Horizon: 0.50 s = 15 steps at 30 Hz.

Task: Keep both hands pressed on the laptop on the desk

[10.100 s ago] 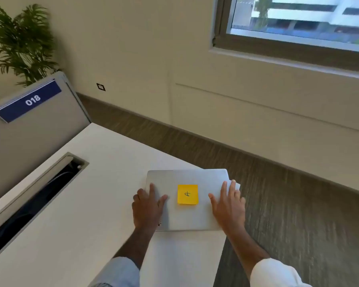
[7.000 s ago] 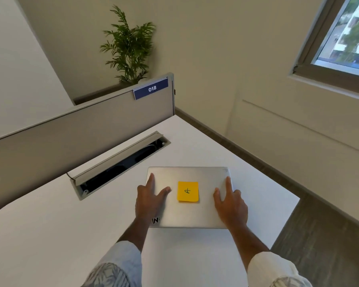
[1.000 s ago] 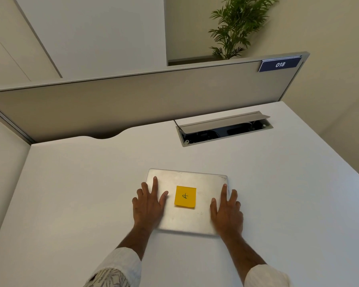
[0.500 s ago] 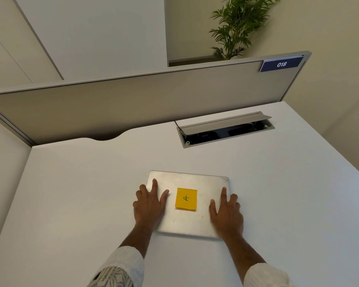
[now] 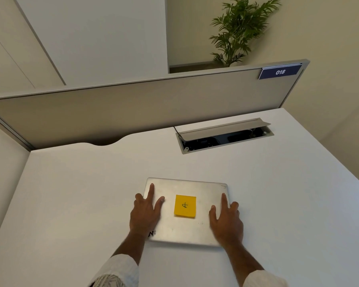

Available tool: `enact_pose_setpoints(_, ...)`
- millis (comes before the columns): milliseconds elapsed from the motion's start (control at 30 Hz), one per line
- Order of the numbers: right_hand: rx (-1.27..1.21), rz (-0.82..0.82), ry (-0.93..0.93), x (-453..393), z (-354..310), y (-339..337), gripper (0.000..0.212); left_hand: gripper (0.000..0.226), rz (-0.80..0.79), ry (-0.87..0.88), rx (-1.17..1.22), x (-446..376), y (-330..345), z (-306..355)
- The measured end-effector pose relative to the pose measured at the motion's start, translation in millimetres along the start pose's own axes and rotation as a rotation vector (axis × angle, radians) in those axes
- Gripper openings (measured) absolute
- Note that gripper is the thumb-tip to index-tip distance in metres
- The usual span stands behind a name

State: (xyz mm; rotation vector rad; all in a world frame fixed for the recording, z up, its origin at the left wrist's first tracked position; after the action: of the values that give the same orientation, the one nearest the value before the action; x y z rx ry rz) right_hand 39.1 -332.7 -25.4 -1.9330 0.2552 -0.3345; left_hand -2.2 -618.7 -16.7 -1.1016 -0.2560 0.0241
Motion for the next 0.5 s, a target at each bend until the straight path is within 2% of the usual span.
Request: enact_pose_setpoints(500,0.014,0.002,-0.075,-16,-11,-18,0.068,0.070,0.062,-0.005,0.015,9,-12,-2)
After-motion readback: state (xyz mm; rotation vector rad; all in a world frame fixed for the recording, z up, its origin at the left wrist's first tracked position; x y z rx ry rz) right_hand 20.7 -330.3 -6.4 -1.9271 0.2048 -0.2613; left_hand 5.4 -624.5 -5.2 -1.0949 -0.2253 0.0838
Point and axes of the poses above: each hand's wrist, its own x-axis away from the middle knuckle, its own y-axis out of the palm, z = x × y, the point moved 4 cm from there along -x, towards the middle knuckle, and after that the axes turned 4 degrees about -z, right-handed, at the moved point
